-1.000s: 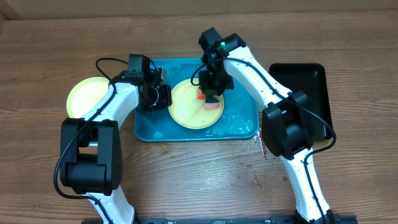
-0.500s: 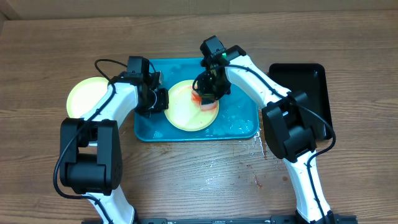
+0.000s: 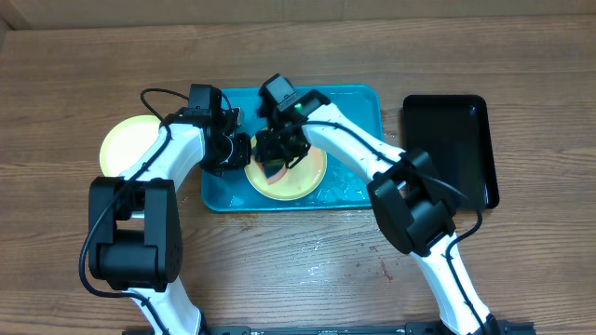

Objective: Clean dirty plates on tray and stack at the side
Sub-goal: 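Scrub the yellow plate's red stains with the sponge, left gripper holding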

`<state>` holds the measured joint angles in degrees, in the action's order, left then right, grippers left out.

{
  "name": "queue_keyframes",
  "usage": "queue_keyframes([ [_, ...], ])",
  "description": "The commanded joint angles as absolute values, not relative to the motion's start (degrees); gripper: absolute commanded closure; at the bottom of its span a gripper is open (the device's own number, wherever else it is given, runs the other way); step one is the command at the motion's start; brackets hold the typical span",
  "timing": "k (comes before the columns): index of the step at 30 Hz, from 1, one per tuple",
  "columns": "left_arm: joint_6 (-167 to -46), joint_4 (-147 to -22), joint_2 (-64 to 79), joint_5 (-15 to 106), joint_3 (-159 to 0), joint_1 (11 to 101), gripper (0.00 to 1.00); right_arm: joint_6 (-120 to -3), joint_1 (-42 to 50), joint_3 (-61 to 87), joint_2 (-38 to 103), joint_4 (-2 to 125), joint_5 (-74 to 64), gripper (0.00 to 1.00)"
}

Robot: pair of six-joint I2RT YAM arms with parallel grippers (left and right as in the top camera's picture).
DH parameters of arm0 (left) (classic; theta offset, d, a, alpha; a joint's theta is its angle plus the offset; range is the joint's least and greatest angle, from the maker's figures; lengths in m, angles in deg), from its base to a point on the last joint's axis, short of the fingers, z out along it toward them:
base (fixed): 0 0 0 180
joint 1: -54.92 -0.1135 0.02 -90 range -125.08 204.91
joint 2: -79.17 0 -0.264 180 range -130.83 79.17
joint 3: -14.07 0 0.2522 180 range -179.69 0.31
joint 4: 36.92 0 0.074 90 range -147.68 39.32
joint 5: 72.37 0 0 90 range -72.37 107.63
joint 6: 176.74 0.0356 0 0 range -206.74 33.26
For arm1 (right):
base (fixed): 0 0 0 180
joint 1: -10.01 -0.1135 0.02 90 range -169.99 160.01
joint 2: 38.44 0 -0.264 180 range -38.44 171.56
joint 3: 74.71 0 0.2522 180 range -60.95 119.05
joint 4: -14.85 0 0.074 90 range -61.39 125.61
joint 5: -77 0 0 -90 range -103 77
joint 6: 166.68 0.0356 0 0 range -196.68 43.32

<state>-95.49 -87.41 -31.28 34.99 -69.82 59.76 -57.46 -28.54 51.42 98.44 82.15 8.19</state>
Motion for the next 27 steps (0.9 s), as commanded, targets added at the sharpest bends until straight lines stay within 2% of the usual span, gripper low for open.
queue_keyframes([
  [1, -94.23, -86.64, -29.05, 37.99, -71.22, 60.06, 0.96, -59.27, -27.42, 50.66, 99.03, 85.01, 9.61, 0.96],
  [14, -94.44, -86.64, -29.05, 36.89, -71.22, 60.06, 0.96, -61.94, -17.46, 53.41, 98.85, 97.62, -3.66, 0.96],
  [21, -94.44, -86.69, -29.05, 36.92, -71.22, 60.06, 0.96, -61.92, -17.02, 53.98, 98.85, 92.73, -7.66, 0.96],
  [27, -94.44, -86.71, -29.05, 36.94, -71.22, 60.06, 0.96, -64.78, -20.49, 53.89, 98.94, 85.38, 0.45, 0.96],
])
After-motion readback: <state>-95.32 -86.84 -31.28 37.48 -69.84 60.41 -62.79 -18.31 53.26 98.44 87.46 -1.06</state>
